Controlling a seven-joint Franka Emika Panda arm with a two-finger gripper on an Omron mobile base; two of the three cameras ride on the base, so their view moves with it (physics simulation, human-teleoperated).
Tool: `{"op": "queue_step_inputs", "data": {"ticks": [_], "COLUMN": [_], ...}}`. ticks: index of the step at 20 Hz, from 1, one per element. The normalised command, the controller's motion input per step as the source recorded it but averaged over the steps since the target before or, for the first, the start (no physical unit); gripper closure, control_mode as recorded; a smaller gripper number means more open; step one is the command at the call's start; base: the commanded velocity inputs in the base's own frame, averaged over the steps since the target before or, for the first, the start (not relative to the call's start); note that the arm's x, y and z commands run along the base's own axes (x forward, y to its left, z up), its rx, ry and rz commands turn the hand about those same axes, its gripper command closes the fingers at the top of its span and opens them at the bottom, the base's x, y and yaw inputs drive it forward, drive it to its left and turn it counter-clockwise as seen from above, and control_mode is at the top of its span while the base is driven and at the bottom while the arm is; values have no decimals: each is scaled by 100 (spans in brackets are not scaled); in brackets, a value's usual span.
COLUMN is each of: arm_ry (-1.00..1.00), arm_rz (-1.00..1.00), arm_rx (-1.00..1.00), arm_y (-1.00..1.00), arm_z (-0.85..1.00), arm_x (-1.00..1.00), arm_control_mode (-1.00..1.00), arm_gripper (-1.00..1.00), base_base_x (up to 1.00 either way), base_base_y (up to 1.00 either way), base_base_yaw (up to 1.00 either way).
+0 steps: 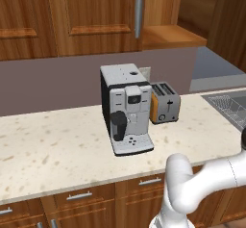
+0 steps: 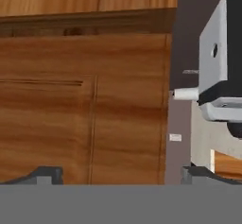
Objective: Close all open cabinet doors.
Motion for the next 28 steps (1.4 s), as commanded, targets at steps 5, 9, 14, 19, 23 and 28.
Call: {"op": "queue_step_inputs", "data": {"ticks": [5,9,14,19,23,28], "arm_ry": [-22,-21,-22,-20,-15,-8], "arm_rz": [14,10,6,0,0,-11], "arm_rx": [0,-5,-7,-4,0,0], "arm_y": [36,43,46,50,49,52], "arm_z": [13,6,3,1,0,0], "arm_x": [-1,-9,-14,-18,-24,-13], "arm_control_mode": [-100,-100,-100,-100,-100,-100], "arm_gripper": [-100,-100,-100,-100,-100,-100], "base_base_x": [0,0,0,0,0,0], "base_base_y": [0,0,0,0,0,0], "base_base_yaw": [0,0,0,0,0,0]}}
